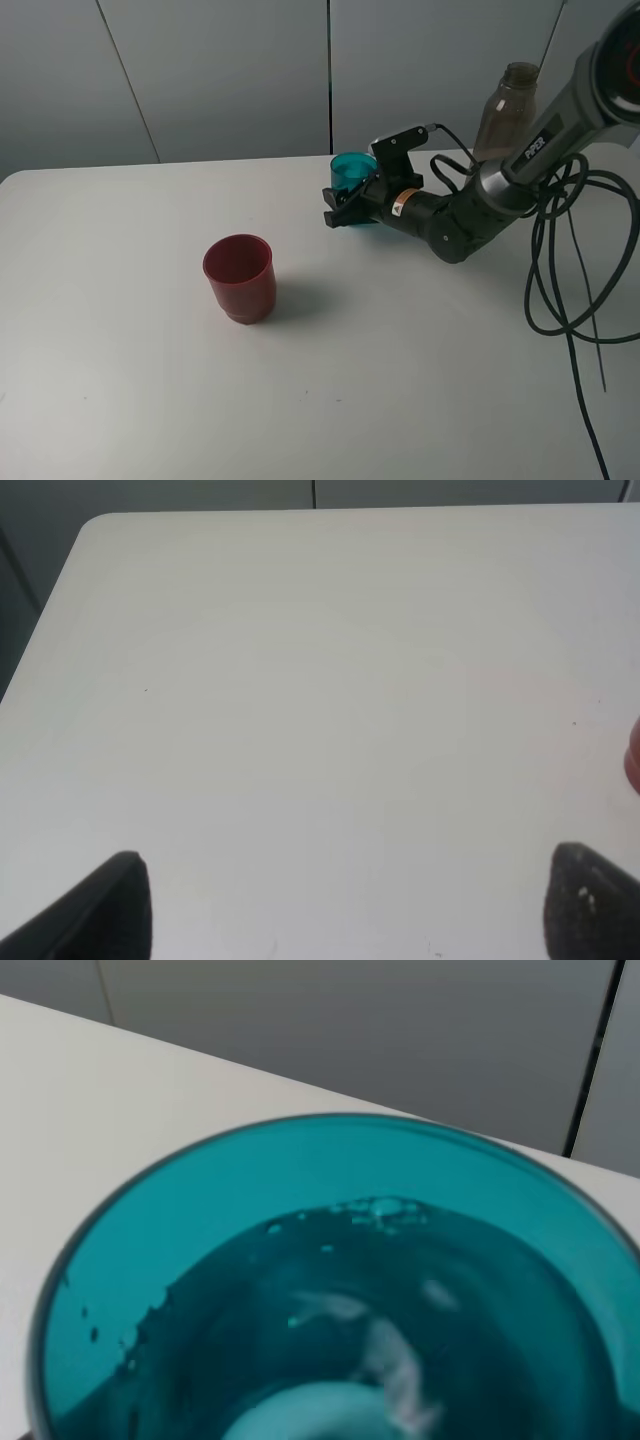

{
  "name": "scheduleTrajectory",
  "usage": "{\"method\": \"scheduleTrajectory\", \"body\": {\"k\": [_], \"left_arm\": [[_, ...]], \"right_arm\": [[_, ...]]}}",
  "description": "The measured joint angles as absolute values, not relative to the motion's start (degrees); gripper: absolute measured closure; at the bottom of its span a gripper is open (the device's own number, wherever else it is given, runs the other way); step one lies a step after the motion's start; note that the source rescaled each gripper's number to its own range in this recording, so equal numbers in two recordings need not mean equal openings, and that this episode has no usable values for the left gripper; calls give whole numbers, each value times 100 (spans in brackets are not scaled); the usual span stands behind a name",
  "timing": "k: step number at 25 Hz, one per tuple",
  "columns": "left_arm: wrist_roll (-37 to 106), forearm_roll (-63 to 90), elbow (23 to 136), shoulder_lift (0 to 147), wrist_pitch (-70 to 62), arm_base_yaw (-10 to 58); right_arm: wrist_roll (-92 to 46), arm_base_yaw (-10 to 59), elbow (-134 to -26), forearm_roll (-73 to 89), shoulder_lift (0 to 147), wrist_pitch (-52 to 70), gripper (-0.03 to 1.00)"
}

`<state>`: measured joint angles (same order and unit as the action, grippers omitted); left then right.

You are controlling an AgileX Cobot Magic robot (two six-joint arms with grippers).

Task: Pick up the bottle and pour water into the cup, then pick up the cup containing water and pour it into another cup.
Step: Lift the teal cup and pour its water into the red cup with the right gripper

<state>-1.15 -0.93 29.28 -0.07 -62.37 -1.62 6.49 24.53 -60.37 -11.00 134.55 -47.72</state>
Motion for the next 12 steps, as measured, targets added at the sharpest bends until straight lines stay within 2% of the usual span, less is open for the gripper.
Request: {"method": "scheduleTrajectory", "body": {"k": [12], "left_arm": [[-115, -93, 2928, -7, -6237, -162]], "right_arm": [[659, 2466, -6037, -1592, 13103, -4482, 92]]}}
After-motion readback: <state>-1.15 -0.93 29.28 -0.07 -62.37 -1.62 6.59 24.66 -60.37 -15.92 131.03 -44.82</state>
